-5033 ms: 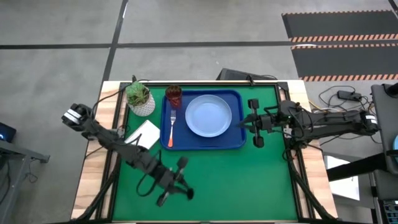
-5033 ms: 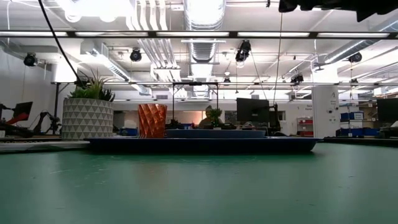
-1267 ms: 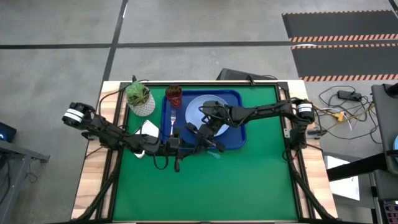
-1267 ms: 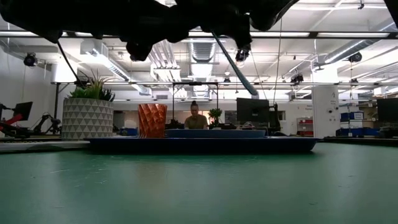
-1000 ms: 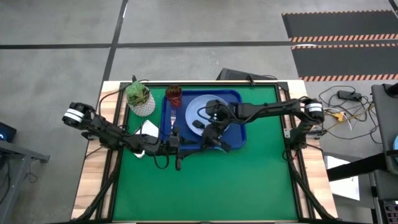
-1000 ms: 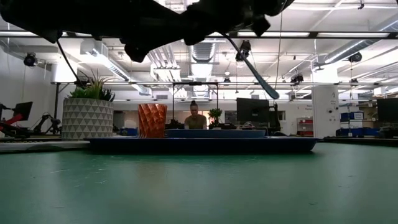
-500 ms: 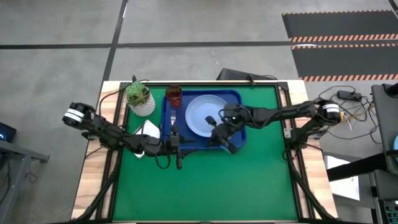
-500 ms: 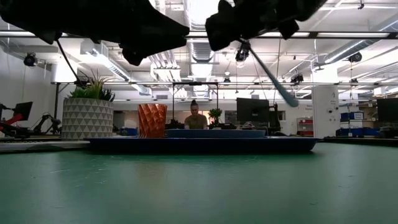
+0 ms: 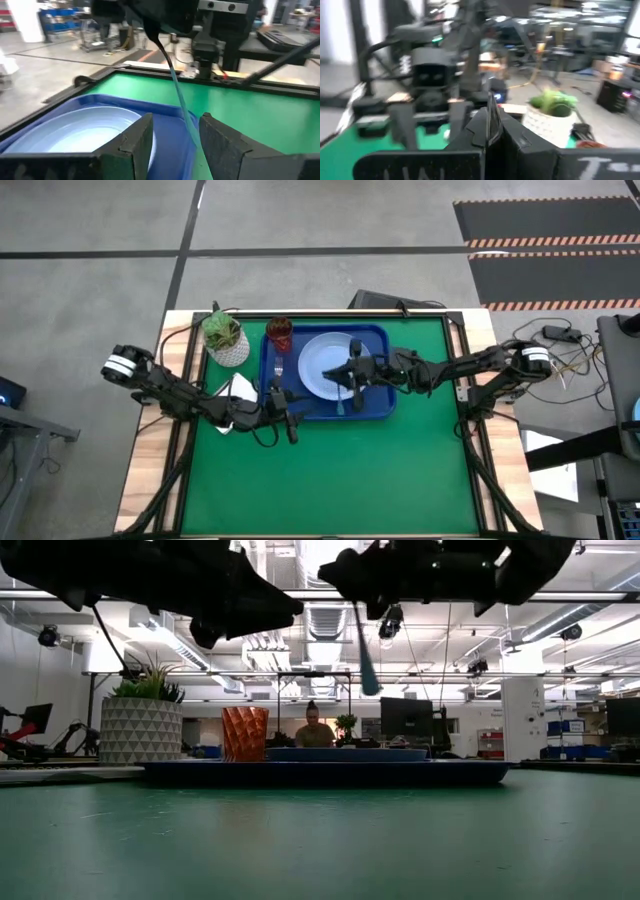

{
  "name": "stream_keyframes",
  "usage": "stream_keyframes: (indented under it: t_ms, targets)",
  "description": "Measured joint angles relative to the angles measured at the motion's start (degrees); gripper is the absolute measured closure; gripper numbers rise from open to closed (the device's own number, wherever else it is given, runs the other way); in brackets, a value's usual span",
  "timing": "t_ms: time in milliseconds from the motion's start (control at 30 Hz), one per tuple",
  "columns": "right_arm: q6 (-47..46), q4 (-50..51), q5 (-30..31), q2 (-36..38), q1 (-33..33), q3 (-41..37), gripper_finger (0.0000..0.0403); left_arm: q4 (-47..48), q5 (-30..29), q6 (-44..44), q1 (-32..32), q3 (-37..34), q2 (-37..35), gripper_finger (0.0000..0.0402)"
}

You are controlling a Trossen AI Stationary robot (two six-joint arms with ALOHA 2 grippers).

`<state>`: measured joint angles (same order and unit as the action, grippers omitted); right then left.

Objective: Pick and place plate/cup/fork/spoon on tray
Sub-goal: Put the blue spoon on the tray to the right of the orange fork

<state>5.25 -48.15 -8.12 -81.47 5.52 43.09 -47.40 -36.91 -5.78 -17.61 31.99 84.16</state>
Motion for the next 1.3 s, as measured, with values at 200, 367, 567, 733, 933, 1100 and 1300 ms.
stream_keyframes:
  t_ms: [200,367,567,733,933,1100,1300]
  targets:
    - [-5.63,-11.12,8.09,-5.72,0.0,-0.02,0.0392,-0.1,-5.57,0.08,0.02,1.0,0.0,0.0261]
    - [-9.46,-19.98,13.44,-10.63,-0.26,-0.02,0.0392,-0.06,-5.89,0.09,0.02,1.57,0.0,0.0261]
    - [-9.84,-31.14,17.69,-16.75,-2.41,0.63,0.0392,-1.64,-7.49,0.11,0.62,2.39,2.14,0.0261]
    - [-4.69,-31.94,23.28,-19.57,-4.73,3.36,0.0391,-4.34,-8.78,0.17,1.59,4.54,6.99,0.0261]
    - [-1.26,-31.44,25.33,-21.16,-6.03,5.56,0.0391,-5.0,-12.78,3.6,2.13,8.17,11.07,0.0261]
    - [0.32,-30.21,29.27,-21.05,-6.01,5.51,0.039,-5.0,-14.65,5.11,2.16,9.68,11.72,0.0261]
    - [0.35,-29.52,29.35,-21.05,-6.01,5.42,0.039,-4.12,-17.44,4.79,2.03,9.55,11.72,0.0267]
